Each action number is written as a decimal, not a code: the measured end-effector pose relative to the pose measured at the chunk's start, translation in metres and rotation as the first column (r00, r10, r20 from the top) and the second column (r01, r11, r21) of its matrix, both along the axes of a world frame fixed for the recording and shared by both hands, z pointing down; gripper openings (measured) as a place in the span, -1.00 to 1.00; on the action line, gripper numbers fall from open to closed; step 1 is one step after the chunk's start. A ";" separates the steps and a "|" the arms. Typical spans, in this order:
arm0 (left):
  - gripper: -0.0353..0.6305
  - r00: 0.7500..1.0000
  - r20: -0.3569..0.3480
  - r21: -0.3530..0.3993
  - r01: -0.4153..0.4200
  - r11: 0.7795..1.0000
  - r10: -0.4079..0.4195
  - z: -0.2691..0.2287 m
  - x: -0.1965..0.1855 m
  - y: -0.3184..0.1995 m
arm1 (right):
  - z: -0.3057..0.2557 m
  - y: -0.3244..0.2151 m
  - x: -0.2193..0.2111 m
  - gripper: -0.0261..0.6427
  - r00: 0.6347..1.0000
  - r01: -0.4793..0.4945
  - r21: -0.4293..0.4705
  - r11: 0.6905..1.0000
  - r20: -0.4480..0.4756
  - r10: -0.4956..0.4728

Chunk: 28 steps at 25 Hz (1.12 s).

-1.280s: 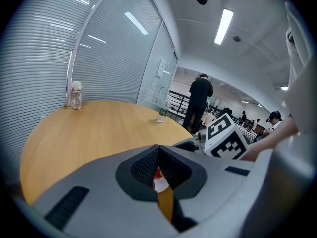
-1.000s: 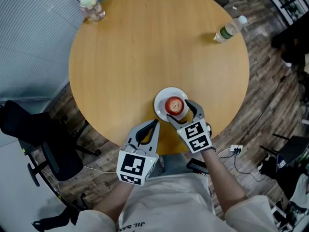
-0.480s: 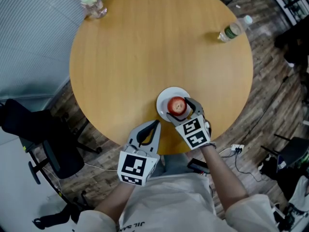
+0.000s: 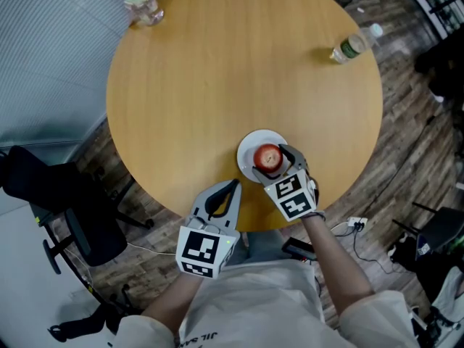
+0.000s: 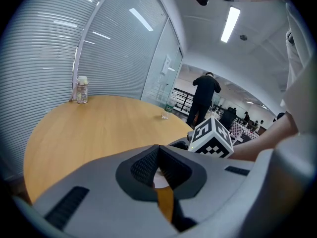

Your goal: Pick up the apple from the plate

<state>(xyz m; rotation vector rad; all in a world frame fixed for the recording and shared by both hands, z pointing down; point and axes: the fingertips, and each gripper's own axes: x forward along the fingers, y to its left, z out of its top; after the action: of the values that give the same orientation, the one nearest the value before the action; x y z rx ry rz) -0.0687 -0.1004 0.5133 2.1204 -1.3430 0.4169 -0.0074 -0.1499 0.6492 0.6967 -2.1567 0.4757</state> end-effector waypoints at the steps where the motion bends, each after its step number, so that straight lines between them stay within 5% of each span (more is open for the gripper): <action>1: -0.89 1.000 -0.001 0.003 0.003 1.000 -0.003 0.000 0.000 0.000 | 0.000 0.000 0.000 0.19 1.000 0.000 0.001 1.000 -0.001 0.000; 28: -0.89 0.999 0.032 0.058 -0.004 0.998 0.002 -0.020 -0.003 0.019 | -0.051 0.013 -0.001 0.19 0.996 -0.039 0.054 0.998 0.083 0.035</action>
<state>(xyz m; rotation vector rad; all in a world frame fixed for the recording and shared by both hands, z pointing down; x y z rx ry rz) -0.0713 -0.0812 0.4936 2.1721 -1.3854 0.4198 -0.0080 -0.1373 0.5983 0.7611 -2.2442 0.4731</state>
